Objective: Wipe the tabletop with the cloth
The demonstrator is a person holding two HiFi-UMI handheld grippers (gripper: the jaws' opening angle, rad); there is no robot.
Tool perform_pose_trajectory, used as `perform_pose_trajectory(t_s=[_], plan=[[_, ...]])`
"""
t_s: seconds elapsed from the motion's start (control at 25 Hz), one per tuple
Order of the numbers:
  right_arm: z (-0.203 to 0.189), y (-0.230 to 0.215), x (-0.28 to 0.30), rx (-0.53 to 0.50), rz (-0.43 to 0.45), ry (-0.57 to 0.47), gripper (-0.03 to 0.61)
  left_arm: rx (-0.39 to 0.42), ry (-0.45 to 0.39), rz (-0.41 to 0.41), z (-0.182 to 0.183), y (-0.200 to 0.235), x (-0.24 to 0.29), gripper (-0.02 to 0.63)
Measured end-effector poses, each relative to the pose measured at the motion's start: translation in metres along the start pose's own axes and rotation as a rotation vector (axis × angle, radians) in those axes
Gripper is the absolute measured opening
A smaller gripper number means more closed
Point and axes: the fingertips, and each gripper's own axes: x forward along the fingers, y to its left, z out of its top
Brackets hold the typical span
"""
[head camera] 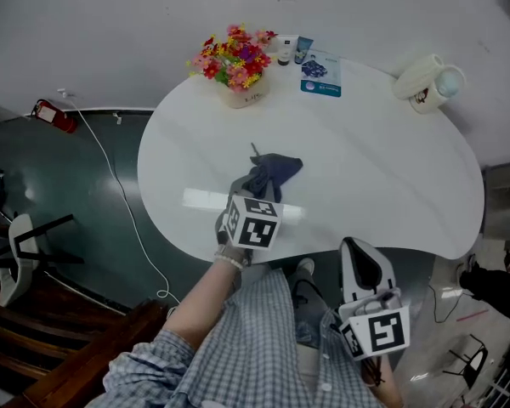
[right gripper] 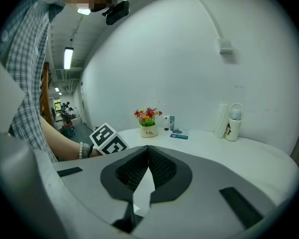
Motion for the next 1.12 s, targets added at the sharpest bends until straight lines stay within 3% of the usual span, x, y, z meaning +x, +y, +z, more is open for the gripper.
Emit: perform_pose_trajectory(t_s=[0.44,0.72,1.12], plan=[[-0.006,-0.022,-0.017,0.028,-0.077,0.006,0.009,-0.009,-0.003,-0.008,0.041,-0.008,0.036,0.055],[-0.004,-0.018,-0.013,0.024,-0.067,0.000,0.009,-0.055,-0.011,-0.005,0.035,0.008,0.033,0.055],[0.002,0.001,0.005,0.004,-0.021,-0.002,0.009,-0.075,-0.017,0.080,0.021,0.067,0.015,0.055]])
